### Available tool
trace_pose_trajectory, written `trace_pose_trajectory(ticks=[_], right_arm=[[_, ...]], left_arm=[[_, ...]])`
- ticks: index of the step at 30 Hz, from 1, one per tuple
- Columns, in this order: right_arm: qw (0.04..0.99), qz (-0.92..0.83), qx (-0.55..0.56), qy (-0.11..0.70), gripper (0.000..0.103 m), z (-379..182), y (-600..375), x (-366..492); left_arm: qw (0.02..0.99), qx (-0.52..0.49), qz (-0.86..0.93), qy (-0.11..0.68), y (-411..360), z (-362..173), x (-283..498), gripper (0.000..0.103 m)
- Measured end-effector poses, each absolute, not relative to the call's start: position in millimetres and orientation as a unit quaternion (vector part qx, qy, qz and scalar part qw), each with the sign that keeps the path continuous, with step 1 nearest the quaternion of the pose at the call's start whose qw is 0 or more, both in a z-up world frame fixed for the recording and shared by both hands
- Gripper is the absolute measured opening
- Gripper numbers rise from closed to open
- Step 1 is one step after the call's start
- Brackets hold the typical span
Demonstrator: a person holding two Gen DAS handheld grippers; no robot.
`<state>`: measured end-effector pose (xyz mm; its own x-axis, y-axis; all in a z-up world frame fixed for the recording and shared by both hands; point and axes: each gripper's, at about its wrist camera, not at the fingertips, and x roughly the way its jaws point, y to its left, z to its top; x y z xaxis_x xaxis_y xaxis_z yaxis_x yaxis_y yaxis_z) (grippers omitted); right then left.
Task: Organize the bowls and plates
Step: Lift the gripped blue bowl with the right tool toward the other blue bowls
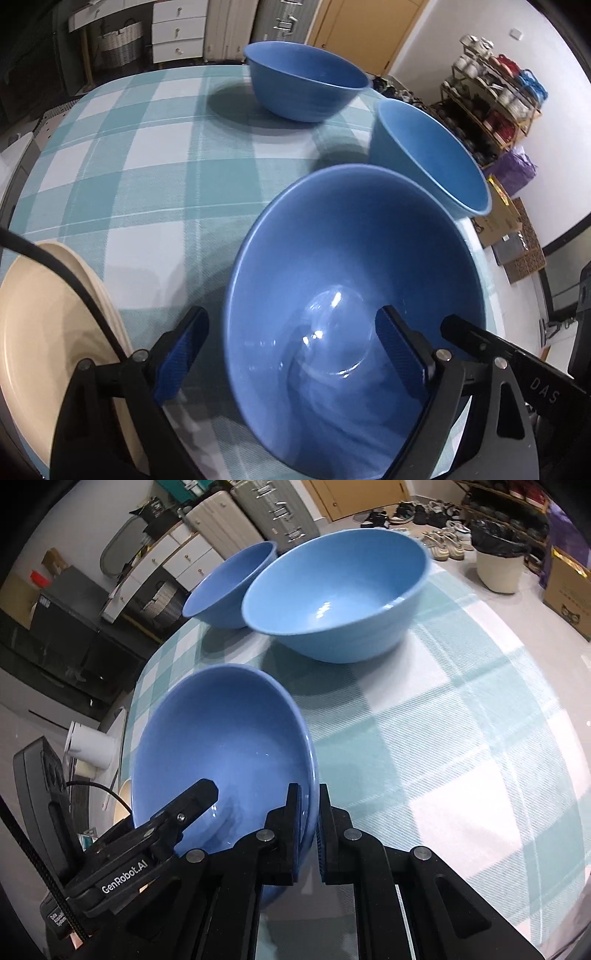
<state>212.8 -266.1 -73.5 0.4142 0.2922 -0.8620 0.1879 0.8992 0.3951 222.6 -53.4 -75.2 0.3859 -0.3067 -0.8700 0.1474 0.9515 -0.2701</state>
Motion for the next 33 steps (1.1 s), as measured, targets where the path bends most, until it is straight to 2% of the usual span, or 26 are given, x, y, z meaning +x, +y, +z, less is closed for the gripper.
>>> trace_pose_trajectory(ticks=[20, 23, 25, 33], right_arm=[[0.822, 0.015, 0.223, 0.523, 0.007, -59, -308, 153], [0.848, 0.01, 0.188, 0.496, 0.015, -53, -301, 154], [0.855, 0.014, 0.186, 0.483, 0.027, -51, -299, 155], [0.884, 0.017, 0.2, 0.422, 0.034, -31, -312, 154]], left_arm=[[0.83, -0.067, -0.157, 0.531, -77, -74, 199, 0.097], [0.836, -0.071, -0.151, 0.522, -72, -69, 199, 0.098], [0.84, -0.07, -0.146, 0.517, -69, -65, 199, 0.098], [0.852, -0.079, -0.159, 0.493, -56, -37, 203, 0.099]])
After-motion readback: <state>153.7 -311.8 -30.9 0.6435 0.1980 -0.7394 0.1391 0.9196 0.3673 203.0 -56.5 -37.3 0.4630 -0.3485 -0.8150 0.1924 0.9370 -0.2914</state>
